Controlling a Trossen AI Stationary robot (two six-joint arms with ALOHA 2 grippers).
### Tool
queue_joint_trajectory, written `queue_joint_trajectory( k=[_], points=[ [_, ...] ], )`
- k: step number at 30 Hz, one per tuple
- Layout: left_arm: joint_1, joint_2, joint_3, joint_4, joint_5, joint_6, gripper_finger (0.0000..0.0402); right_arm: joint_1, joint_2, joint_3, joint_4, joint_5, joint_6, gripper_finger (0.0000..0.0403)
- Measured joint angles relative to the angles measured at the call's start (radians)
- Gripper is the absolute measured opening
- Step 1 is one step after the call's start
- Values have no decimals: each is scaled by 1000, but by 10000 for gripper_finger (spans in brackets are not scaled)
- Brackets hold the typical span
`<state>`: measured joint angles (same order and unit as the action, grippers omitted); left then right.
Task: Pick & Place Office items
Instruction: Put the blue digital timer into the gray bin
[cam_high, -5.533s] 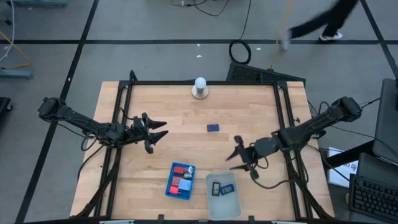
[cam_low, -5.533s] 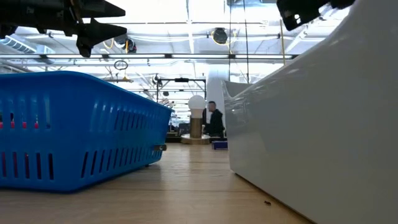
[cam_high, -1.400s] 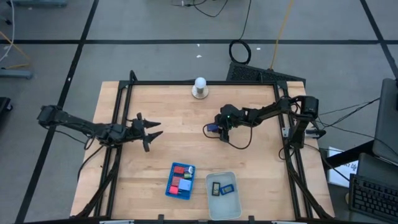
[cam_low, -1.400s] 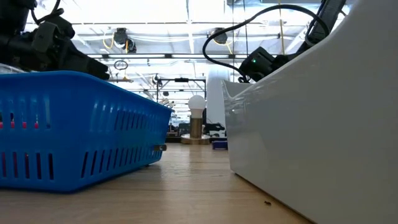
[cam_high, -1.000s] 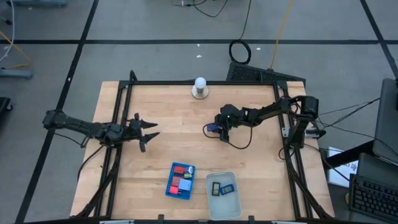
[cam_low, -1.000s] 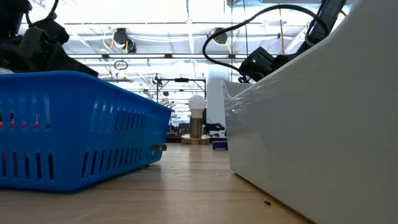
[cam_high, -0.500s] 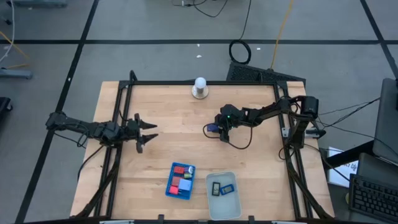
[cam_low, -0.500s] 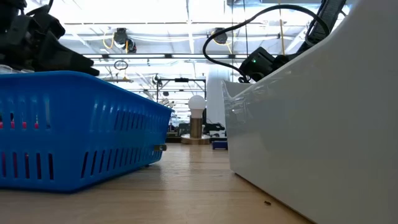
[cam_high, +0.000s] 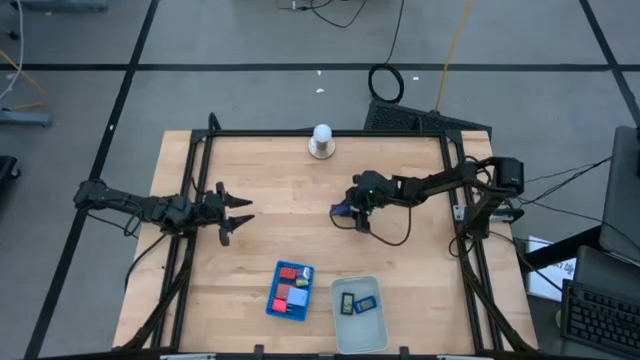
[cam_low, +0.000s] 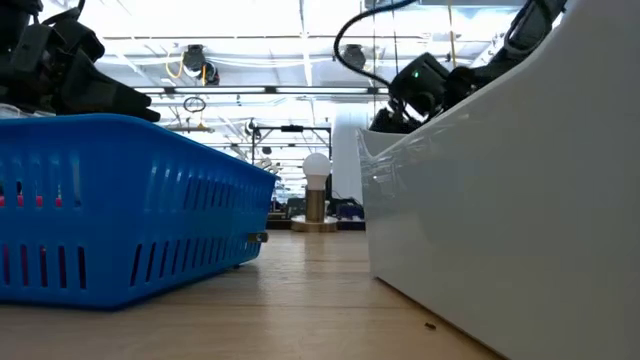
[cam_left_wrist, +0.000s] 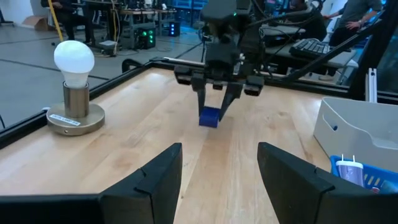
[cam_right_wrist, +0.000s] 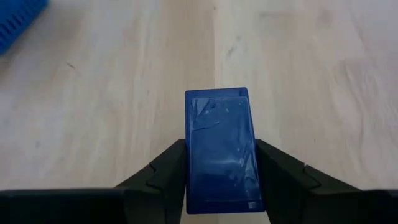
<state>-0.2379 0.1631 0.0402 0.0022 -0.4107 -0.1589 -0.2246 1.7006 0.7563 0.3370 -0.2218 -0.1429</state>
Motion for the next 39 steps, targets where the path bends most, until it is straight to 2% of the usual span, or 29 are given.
queue_joint_trajectory(
  k=[18, 39],
  points=[
    [0, 0, 0, 1, 0, -1, 212, 174, -209, 2, -14, 7, 26, 159],
    [0, 0, 0, 1, 0, -2, 212, 419, -237, 2, -4, 11, 94, 155]
  ],
)
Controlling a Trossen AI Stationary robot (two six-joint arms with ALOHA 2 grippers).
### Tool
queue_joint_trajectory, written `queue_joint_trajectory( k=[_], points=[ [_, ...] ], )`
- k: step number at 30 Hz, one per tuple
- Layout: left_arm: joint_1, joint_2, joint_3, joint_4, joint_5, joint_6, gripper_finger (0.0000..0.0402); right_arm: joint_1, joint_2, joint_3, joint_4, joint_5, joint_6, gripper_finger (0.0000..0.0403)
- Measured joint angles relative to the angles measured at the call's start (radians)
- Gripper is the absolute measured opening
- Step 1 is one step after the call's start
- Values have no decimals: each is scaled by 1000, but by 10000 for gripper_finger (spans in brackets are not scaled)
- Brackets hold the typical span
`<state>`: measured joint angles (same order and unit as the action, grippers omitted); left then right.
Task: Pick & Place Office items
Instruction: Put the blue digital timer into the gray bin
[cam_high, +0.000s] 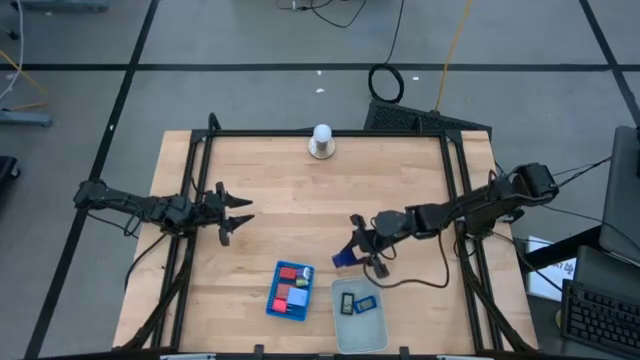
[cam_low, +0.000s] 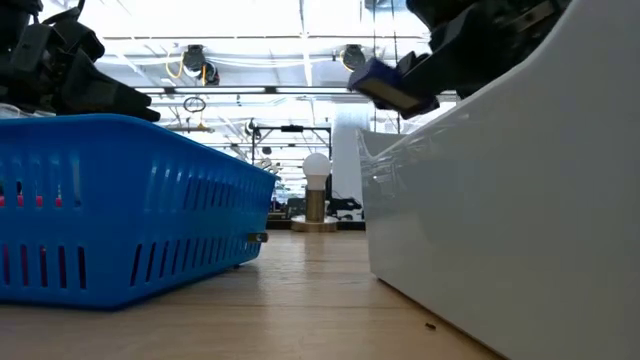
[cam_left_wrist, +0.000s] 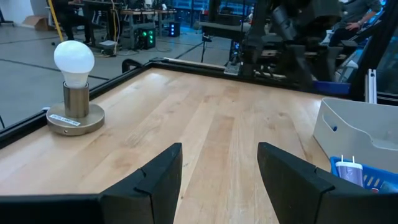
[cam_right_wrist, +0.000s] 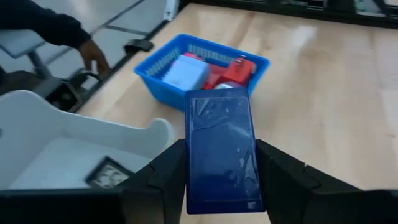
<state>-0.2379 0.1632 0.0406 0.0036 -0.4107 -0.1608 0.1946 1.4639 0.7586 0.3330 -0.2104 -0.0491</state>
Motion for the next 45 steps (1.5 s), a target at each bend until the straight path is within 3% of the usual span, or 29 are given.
queue_joint_trajectory(
  k=[16, 28, 33, 38, 45],
  points=[
    [0, 0, 0, 0, 0, 0, 212, 118, -25, 0, -25, -57, 66, 155],
    [0, 0, 0, 0, 0, 0, 212, 115, -327, -43, -183, -46, 6, 151],
    [0, 0, 0, 0, 0, 0, 212, 132, -419, -74, -190, 55, 72, 151],
    [0, 0, 0, 0, 0, 0, 212, 188, -437, -74, -170, 23, 74, 154],
    [0, 0, 0, 0, 0, 0, 212, 278, -399, -54, -90, 81, 99, 151]
  ],
)
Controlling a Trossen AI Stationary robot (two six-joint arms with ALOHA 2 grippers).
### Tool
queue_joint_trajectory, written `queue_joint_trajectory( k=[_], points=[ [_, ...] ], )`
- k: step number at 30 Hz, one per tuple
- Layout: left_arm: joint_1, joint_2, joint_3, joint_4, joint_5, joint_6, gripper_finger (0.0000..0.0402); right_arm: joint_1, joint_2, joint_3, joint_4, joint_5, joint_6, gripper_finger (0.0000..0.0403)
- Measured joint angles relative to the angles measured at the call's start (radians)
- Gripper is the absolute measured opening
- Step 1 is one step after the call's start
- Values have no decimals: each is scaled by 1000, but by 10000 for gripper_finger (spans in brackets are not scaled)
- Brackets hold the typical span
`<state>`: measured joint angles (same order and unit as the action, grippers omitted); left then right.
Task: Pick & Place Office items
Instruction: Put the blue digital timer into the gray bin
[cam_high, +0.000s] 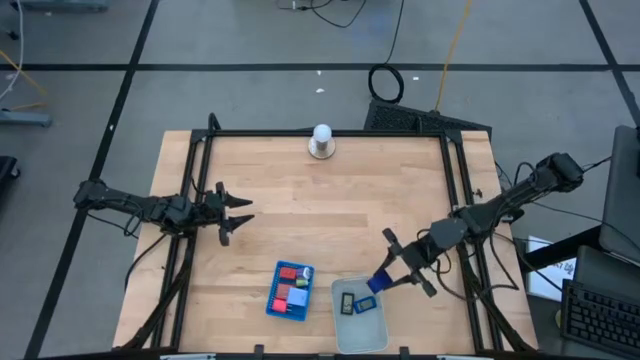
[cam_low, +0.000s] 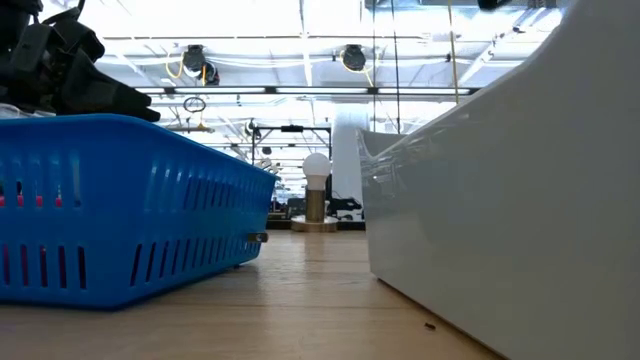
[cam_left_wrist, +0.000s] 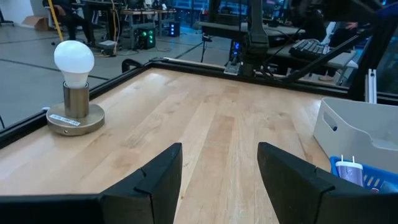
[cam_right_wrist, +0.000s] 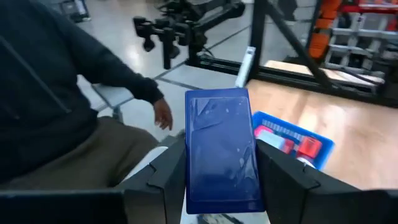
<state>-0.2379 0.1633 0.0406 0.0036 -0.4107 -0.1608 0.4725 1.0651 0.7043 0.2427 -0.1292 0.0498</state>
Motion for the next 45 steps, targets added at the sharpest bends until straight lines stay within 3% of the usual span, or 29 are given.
queue_joint_trajectory(
  k=[14, 21, 45],
  points=[
    [0, 0, 0, 0, 0, 0, 212, 60, 319, 270, -166, 2, -38, 151],
    [0, 0, 0, 0, 0, 0, 212, 60, 473, 305, -175, -2, -33, 151],
    [0, 0, 0, 0, 0, 0, 212, 51, 588, 293, -228, -3, -54, 151]
  ],
)
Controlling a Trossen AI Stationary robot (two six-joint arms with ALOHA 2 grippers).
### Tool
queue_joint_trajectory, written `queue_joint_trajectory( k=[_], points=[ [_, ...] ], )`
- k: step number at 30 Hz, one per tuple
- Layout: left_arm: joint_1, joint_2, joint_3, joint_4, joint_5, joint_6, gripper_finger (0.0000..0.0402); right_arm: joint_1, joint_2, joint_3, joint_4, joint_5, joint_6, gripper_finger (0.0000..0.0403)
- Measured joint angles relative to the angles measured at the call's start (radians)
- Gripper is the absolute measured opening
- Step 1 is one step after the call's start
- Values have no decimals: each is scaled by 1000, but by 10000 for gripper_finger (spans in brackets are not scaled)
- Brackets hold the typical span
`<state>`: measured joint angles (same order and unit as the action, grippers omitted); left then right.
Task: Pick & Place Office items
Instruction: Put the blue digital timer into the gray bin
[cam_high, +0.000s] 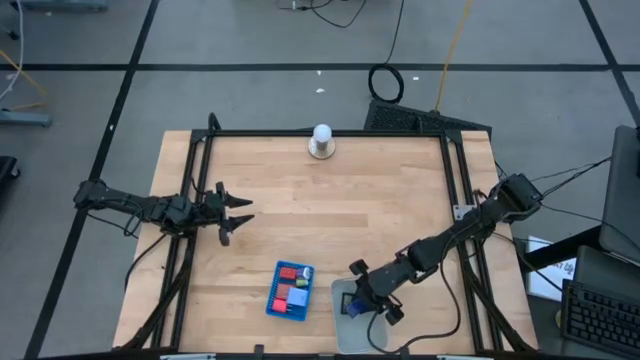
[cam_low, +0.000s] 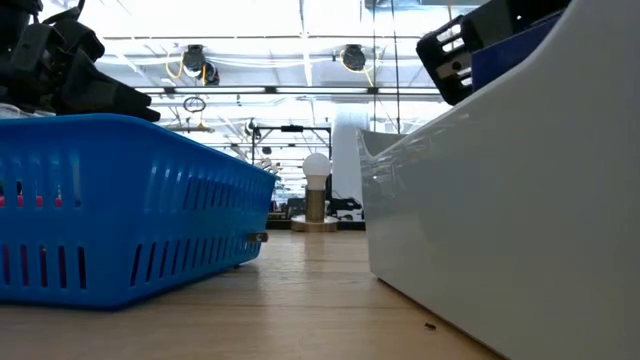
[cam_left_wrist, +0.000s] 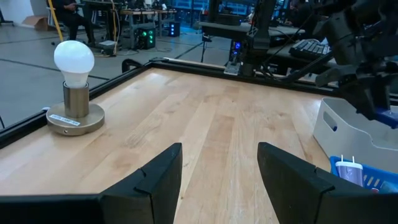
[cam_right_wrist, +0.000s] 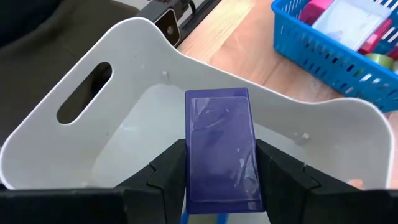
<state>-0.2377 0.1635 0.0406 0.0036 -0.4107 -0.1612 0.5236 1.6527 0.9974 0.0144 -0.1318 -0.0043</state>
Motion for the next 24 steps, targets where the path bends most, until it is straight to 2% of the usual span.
queue_joint_trajectory(
  k=[24],
  points=[
    [0, 0, 0, 0, 0, 0, 212, -8, 0, 0, -4, 0, -8, 158]
  ],
)
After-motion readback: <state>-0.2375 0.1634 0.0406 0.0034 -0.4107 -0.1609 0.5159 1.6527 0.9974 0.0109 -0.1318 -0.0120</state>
